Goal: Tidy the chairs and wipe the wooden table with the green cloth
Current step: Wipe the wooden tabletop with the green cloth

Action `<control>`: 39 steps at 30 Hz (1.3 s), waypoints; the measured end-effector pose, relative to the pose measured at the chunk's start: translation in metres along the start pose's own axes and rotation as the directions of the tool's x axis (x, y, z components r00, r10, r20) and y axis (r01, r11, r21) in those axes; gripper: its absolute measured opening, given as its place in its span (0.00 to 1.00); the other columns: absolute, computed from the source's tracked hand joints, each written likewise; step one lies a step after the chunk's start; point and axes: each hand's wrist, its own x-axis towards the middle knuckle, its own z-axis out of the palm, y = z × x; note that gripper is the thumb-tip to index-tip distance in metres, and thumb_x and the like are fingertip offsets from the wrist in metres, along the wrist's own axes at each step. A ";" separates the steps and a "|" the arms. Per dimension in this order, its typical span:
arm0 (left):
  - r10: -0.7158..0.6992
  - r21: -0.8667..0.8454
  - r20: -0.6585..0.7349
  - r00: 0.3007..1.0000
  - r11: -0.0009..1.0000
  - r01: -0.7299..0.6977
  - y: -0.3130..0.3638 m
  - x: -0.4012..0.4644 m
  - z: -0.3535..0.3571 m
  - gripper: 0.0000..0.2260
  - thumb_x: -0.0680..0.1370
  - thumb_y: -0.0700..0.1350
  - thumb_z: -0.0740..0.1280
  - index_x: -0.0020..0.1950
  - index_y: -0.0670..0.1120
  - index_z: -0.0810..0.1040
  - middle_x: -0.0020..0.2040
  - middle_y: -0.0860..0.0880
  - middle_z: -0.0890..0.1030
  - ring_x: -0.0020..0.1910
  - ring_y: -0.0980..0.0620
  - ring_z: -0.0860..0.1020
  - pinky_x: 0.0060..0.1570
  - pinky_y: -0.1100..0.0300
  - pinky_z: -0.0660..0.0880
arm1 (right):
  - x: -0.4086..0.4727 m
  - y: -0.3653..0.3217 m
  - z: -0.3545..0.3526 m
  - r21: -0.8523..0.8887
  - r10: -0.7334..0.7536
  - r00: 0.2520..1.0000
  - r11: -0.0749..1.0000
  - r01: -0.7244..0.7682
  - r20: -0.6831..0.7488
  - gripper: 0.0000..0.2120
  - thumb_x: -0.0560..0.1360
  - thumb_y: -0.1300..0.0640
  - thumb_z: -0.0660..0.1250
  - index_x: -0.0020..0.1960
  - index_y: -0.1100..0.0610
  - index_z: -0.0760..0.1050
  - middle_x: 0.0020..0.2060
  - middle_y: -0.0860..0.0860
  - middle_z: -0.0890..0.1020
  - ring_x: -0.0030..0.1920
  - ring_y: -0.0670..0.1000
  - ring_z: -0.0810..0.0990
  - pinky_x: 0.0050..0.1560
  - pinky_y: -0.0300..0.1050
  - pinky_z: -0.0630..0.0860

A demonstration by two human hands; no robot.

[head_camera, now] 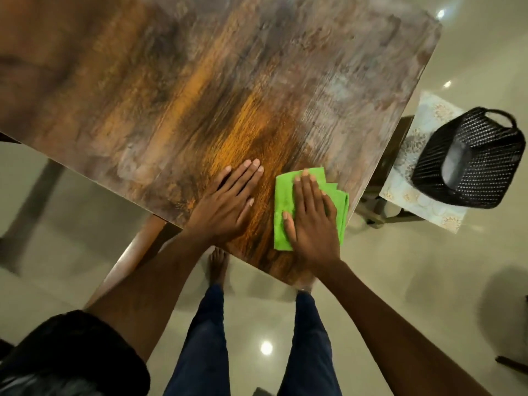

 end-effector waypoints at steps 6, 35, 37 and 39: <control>-0.244 -0.005 -0.057 0.968 0.970 0.244 0.024 -0.006 0.006 0.28 0.88 0.51 0.47 0.87 0.46 0.43 0.88 0.47 0.44 0.87 0.49 0.44 0.84 0.43 0.52 | -0.001 0.035 -0.004 -0.020 -0.397 0.917 0.917 0.398 0.042 0.36 0.87 0.40 0.52 0.87 0.56 0.46 0.87 0.54 0.48 0.86 0.53 0.47 0.83 0.58 0.55; -0.901 -0.468 -0.274 0.336 0.430 0.772 0.149 0.036 0.065 0.26 0.88 0.47 0.48 0.87 0.44 0.55 0.87 0.47 0.56 0.86 0.48 0.56 0.80 0.46 0.58 | 0.124 0.059 -0.029 0.008 -0.638 0.769 0.770 0.638 0.037 0.36 0.85 0.45 0.59 0.87 0.49 0.48 0.87 0.45 0.48 0.86 0.46 0.49 0.81 0.54 0.59; -0.902 -0.450 -0.259 0.344 0.428 0.784 0.148 0.036 0.065 0.27 0.87 0.49 0.48 0.87 0.44 0.54 0.87 0.47 0.56 0.86 0.49 0.56 0.81 0.47 0.56 | 0.167 0.053 -0.035 0.002 -0.643 0.766 0.766 0.643 0.026 0.35 0.86 0.44 0.58 0.87 0.49 0.47 0.87 0.44 0.48 0.86 0.45 0.48 0.82 0.55 0.58; -0.906 -0.441 -0.252 0.341 0.421 0.792 0.146 0.035 0.066 0.27 0.87 0.50 0.48 0.87 0.45 0.53 0.87 0.48 0.55 0.86 0.50 0.54 0.82 0.50 0.52 | 0.198 0.044 -0.039 -0.025 -0.648 0.762 0.761 0.648 0.007 0.34 0.87 0.44 0.57 0.87 0.50 0.47 0.87 0.45 0.49 0.86 0.45 0.48 0.82 0.55 0.58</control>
